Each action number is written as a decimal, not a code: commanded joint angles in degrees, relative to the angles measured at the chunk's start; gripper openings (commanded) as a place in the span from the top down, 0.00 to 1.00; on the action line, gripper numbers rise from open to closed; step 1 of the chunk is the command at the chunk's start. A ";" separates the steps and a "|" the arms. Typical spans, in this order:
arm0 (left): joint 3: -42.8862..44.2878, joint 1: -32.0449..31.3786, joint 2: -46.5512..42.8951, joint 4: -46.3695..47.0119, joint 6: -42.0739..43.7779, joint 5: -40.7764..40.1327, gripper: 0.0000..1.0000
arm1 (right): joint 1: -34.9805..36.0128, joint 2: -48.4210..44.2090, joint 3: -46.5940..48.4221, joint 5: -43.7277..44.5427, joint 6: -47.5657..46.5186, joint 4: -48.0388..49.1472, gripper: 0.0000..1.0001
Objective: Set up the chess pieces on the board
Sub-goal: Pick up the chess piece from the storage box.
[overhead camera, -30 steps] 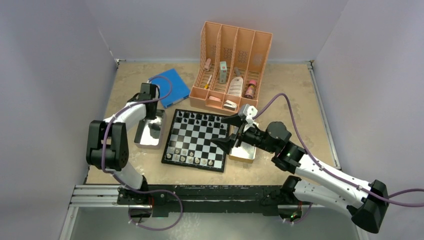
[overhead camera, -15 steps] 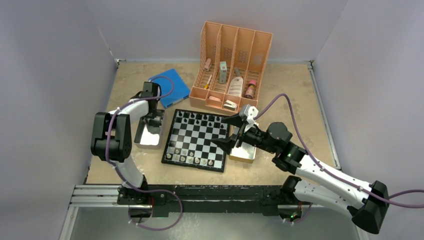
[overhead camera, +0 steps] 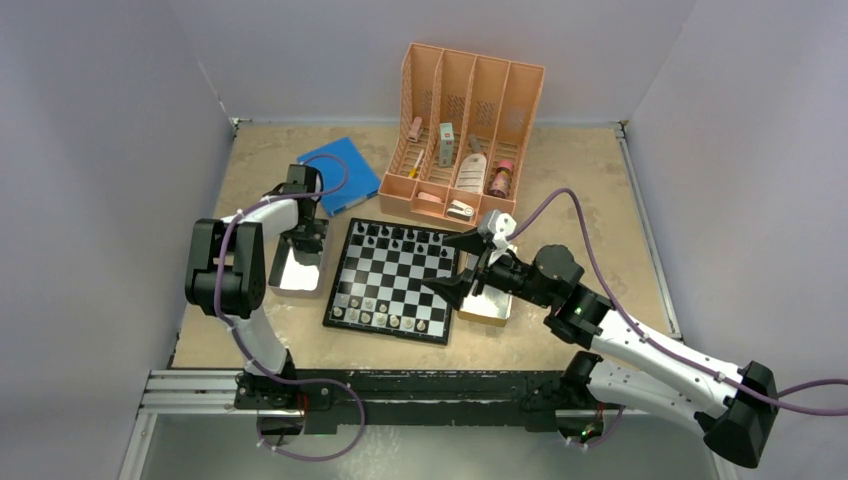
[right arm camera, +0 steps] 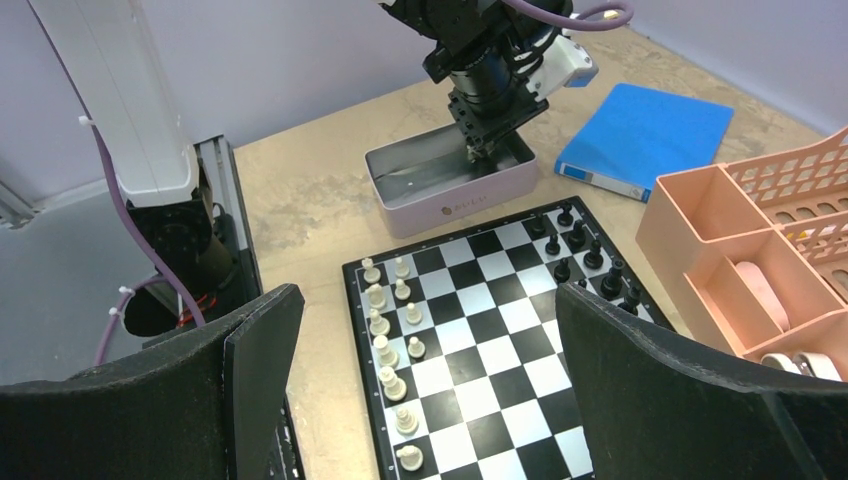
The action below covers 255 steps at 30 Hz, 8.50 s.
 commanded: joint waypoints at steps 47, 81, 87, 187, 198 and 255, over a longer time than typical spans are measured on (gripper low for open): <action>5.65 0.47 -8.88 -13.34 -8.40 20.46 1.00 | 0.03 -0.14 0.54 2.78 0.84 2.54 0.01; -2.09 -9.88 -35.62 -14.92 -12.40 71.07 1.00 | 0.57 21.04 10.17 -12.61 -55.44 5.13 0.45; -3.61 -11.81 -35.64 -15.82 -12.65 76.84 1.00 | 2.30 24.26 12.29 -9.98 -67.53 2.21 0.48; 1.06 -12.62 -42.01 -1.81 -28.19 74.16 0.75 | 11.05 23.71 3.60 16.69 -3.83 29.18 0.99; 0.37 -12.71 -40.99 -5.40 -22.43 71.10 0.68 | 10.66 25.09 1.13 21.69 6.50 34.76 1.00; 3.53 -19.61 -36.23 -12.17 -18.39 56.90 1.00 | 10.40 18.21 -3.81 27.03 10.12 29.44 0.07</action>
